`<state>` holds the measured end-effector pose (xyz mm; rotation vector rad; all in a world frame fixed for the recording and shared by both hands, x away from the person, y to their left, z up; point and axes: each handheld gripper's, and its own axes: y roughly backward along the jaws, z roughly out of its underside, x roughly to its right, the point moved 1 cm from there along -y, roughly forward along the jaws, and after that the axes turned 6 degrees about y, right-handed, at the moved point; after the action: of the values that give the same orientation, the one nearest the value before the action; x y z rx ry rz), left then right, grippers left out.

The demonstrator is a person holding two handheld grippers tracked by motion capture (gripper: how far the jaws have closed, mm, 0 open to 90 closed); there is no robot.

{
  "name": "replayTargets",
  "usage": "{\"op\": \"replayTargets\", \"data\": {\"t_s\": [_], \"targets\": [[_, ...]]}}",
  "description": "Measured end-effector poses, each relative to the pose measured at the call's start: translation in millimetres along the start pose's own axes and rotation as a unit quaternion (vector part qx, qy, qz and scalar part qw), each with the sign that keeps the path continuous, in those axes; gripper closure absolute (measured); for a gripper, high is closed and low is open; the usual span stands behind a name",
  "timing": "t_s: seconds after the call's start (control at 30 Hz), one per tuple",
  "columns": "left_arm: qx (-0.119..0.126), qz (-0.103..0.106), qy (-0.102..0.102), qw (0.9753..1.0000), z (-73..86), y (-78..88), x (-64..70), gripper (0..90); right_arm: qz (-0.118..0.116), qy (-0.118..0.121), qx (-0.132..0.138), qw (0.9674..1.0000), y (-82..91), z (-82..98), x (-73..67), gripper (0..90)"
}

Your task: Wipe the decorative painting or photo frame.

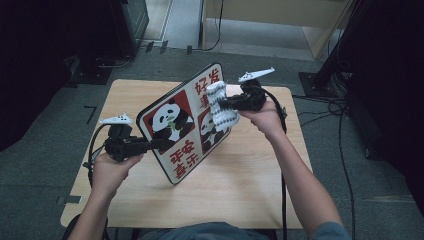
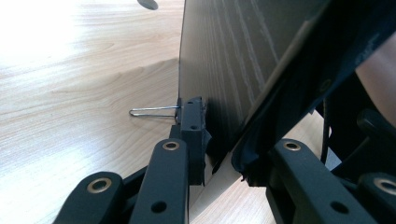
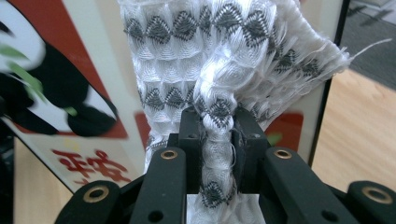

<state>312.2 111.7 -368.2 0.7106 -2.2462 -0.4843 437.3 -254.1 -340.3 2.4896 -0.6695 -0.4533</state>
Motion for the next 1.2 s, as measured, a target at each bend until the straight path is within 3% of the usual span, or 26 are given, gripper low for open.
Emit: {"op": "replayTargets", "data": {"t_s": [0.27, 0.5, 0.63, 0.9, 1.2], "targets": [[-0.003, 0.0, -0.002, 1.0, -0.5, 0.2, -0.1, 75.3, -0.014, 0.021, 0.02, 0.9995, 9.8, -36.4, -8.8, 77.4], [-0.002, 0.001, -0.002, 1.0, -0.5, 0.5, -0.9, 75.3, -0.013, 0.05, 0.022, 0.9984, 7.7, -66.2, -25.1, 77.6], [-0.002, 0.002, -0.001, 1.0, -0.7, 0.7, -1.7, 75.3, -0.013, 0.056, 0.025, 0.9981, 4.0, -78.5, -29.5, 77.6], [-0.004, 0.003, 0.0, 1.0, -0.7, 0.9, -2.2, 75.3, -0.016, 0.053, 0.022, 0.9982, -6.4, -79.1, -28.3, 77.6], [-0.004, 0.005, 0.001, 1.0, -1.5, 0.9, -2.6, 75.2, -0.014, 0.057, 0.013, 0.9982, -3.4, -71.9, -27.5, 77.5]]}}
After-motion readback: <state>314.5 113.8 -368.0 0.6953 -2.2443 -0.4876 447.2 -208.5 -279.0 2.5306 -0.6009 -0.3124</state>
